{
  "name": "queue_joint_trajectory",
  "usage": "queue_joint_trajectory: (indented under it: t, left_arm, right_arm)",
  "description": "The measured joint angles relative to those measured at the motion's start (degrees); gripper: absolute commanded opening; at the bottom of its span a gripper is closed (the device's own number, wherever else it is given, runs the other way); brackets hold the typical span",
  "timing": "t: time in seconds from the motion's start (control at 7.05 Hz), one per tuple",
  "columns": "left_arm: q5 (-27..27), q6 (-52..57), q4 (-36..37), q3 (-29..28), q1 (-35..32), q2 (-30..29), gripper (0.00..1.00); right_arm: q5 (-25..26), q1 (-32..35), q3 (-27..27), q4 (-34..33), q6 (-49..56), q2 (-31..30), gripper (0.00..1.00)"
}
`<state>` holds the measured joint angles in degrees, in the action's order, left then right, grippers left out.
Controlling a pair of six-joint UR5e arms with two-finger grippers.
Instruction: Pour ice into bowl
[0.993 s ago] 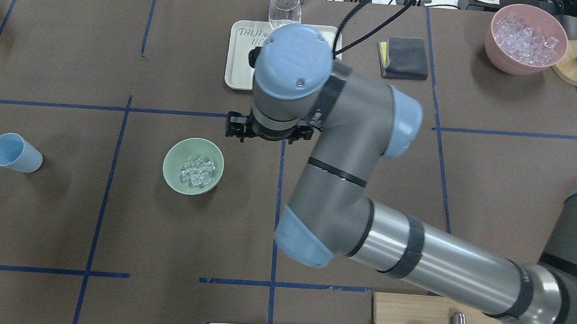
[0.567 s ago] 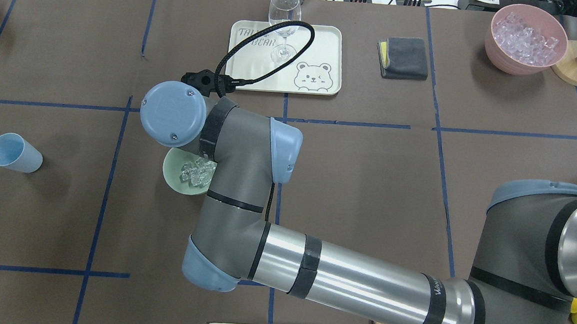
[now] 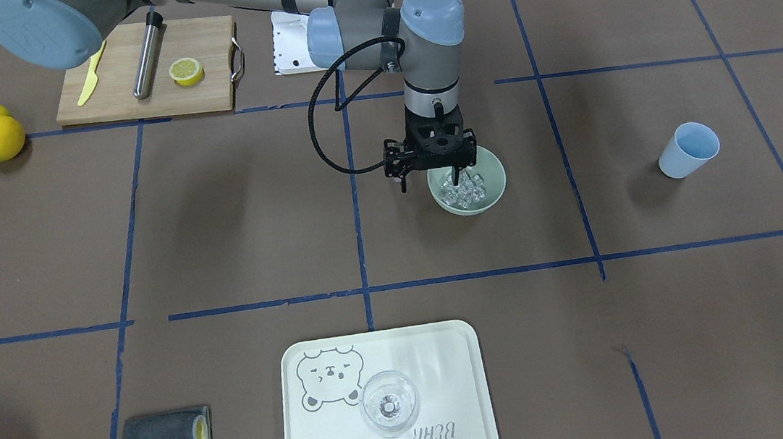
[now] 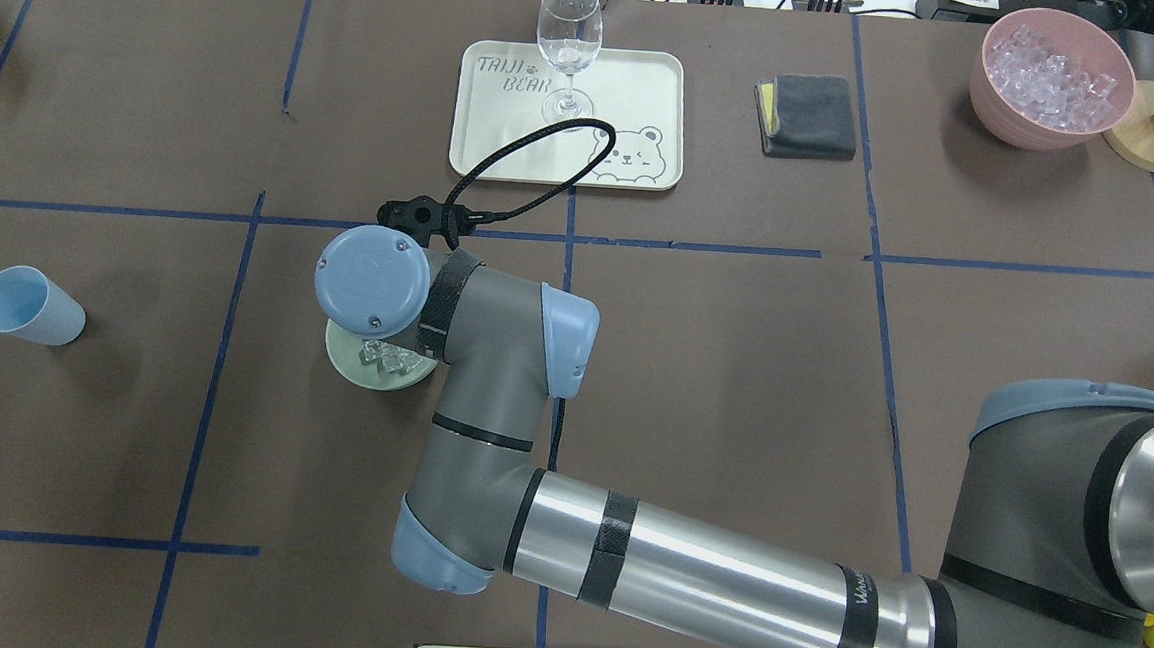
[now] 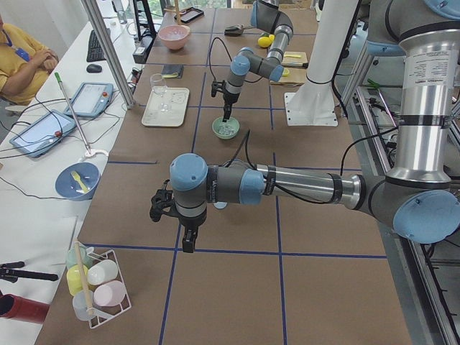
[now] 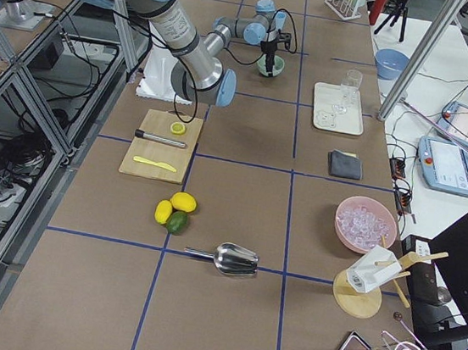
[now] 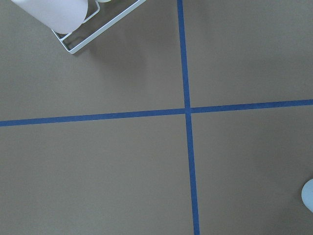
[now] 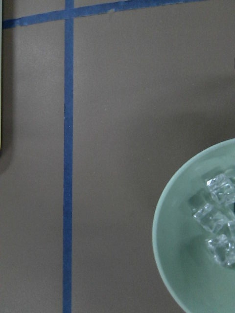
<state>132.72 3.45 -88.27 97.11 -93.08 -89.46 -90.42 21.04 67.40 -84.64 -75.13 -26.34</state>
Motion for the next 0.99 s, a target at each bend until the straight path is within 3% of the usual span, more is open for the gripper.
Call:
queue_joint_trajectory:
  t: [0.99]
  left_arm:
    - [-0.01, -0.02, -1.47, -0.43, 0.0, 0.22, 1.0]
  right_arm:
    - [-3.83, 0.2, 1.53, 0.26, 0.0, 0.23, 0.0]
